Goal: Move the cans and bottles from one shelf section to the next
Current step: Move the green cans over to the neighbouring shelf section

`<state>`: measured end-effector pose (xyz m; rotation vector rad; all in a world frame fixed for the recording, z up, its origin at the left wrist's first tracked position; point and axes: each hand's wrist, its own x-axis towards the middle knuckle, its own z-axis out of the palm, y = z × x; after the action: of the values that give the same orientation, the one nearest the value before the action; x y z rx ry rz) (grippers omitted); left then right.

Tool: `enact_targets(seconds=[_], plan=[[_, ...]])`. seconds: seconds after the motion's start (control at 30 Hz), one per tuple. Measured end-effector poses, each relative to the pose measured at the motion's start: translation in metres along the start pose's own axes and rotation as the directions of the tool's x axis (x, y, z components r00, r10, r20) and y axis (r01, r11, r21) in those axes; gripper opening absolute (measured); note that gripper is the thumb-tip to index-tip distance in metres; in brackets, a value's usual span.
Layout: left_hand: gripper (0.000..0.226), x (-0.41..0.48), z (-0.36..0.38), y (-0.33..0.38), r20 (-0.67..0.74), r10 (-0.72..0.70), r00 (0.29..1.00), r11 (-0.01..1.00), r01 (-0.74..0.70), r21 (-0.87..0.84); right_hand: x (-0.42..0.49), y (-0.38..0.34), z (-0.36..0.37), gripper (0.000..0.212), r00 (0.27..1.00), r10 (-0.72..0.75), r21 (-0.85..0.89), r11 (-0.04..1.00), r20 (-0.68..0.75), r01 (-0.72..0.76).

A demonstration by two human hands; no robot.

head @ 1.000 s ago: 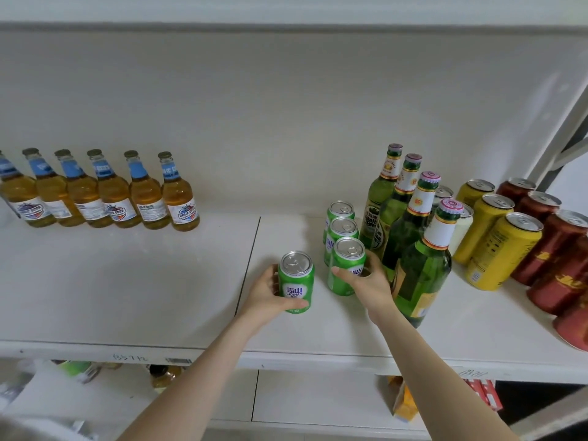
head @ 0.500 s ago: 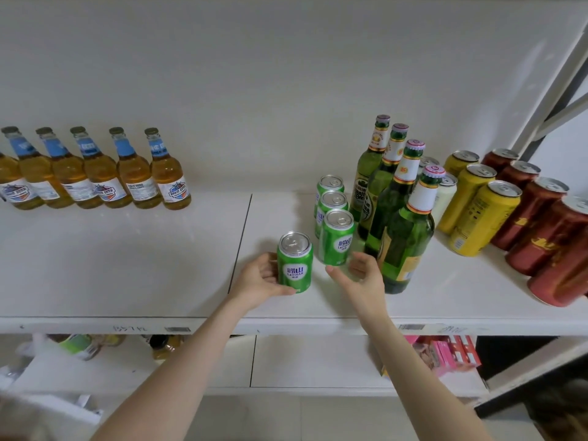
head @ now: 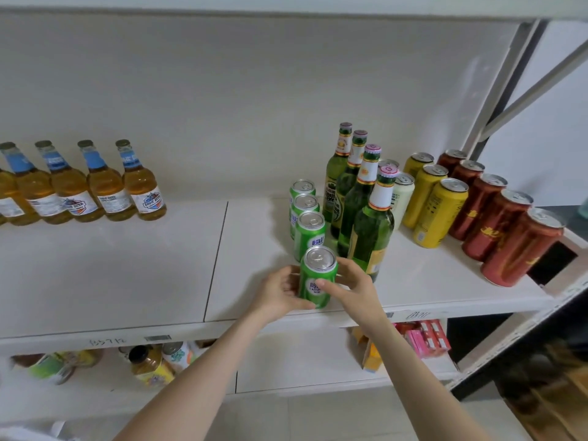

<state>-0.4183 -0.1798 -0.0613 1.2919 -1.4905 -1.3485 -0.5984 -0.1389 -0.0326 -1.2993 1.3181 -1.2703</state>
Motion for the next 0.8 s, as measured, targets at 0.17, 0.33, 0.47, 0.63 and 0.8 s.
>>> enact_targets(seconds=[0.17, 0.33, 0.47, 0.63, 0.8], plan=[[0.061, 0.014, 0.005, 0.005, -0.024, -0.012, 1.000, 1.000, 0.012, -0.004, 0.011, 0.002, -0.001, 0.048, 0.999, 0.005, 0.037, 0.999, -0.039, -0.004], [0.055, 0.025, 0.003, 0.009, -0.049, -0.020, 0.999, 1.000, 0.019, -0.005, 0.024, 0.007, 0.006, 0.051, 0.997, 0.010, 0.056, 0.998, -0.071, -0.006], [0.054, 0.032, -0.002, 0.011, -0.043, -0.015, 0.999, 1.000, 0.015, 0.019, 0.030, 0.010, 0.009, 0.050, 0.997, 0.013, 0.059, 0.998, -0.082, -0.009], [0.054, 0.035, -0.006, 0.011, -0.027, -0.024, 0.999, 0.999, 0.025, 0.047, 0.033, 0.011, 0.010, 0.047, 0.997, 0.001, 0.043, 0.999, -0.083, 0.002], [0.056, 0.034, -0.007, 0.012, -0.002, -0.045, 0.999, 0.997, 0.045, 0.060, 0.032, 0.011, 0.009, 0.048, 0.996, 0.001, 0.032, 0.999, -0.088, 0.002]])
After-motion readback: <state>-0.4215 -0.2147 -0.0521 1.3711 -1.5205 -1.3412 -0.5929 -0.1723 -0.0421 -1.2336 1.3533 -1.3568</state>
